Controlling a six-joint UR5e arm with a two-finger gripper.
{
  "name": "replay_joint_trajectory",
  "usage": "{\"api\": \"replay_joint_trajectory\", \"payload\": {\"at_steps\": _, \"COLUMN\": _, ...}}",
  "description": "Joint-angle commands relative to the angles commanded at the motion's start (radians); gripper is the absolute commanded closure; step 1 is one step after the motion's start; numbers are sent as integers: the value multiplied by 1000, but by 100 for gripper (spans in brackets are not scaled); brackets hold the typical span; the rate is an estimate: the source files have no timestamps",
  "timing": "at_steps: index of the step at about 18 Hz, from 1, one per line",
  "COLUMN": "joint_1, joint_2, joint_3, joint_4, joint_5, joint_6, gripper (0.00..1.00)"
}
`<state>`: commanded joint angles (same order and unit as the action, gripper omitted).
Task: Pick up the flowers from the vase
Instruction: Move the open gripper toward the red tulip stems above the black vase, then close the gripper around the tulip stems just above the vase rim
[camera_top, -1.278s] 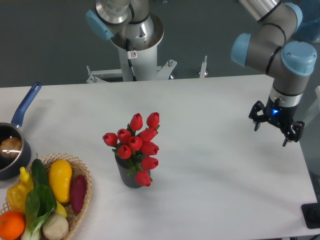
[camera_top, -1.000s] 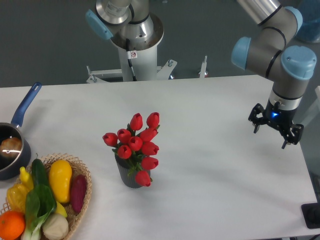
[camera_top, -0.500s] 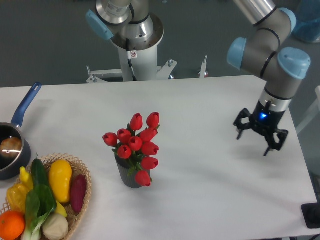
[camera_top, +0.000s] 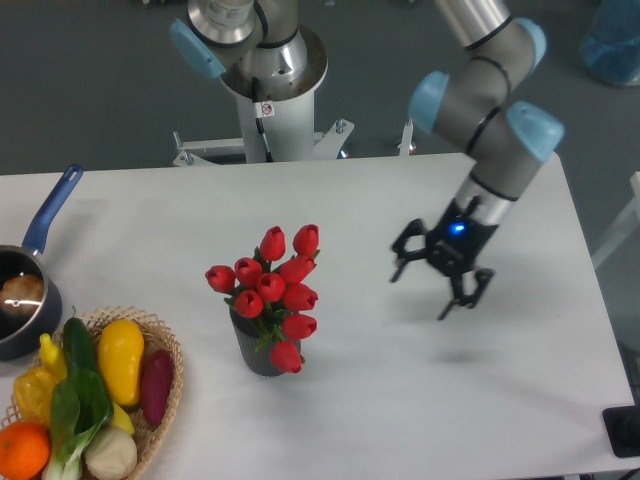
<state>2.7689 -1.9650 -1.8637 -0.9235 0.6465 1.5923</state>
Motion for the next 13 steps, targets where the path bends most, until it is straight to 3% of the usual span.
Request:
{"api": "replay_joint_trajectory", "payload": {"at_steps": 9, "joint_1": -3, "joint_2": 44, "joint_3": -41, "joint_4": -11, "joint_5": -258, "joint_6": -9, "gripper": 0}}
{"api": "replay_joint_trajectory", "payload": {"at_steps": 13, "joint_1": -38, "joint_2": 72, "joint_3": -48, "joint_4": -11, "joint_5": -307, "joint_6": -47, "gripper": 0}}
